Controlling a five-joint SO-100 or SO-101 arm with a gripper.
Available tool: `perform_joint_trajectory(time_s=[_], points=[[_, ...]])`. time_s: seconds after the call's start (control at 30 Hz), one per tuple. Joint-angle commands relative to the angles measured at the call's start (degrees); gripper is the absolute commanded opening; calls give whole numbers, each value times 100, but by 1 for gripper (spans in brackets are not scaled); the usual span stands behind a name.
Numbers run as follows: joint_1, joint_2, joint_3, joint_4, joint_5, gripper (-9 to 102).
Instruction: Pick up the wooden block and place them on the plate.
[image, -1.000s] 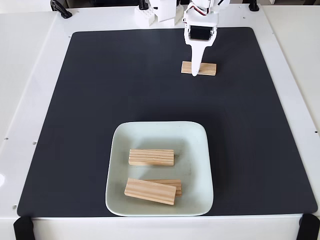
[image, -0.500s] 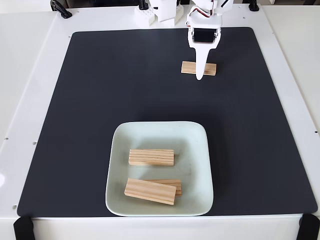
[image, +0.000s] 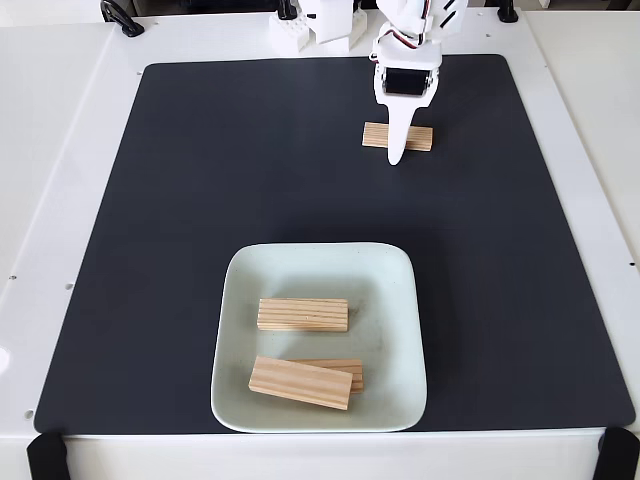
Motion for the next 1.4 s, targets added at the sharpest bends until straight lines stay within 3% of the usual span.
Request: perform_joint_trajectory(time_s=[0.0, 0.43, 0.73, 1.17, 1.37], points=[[26, 9, -193, -44, -18, 27], [0, -9, -132, -404, 18, 26], [-9, -9, -105, -404, 18, -1], [79, 668, -193, -334, -158, 0], [589, 2039, -79, -325, -1477, 0]])
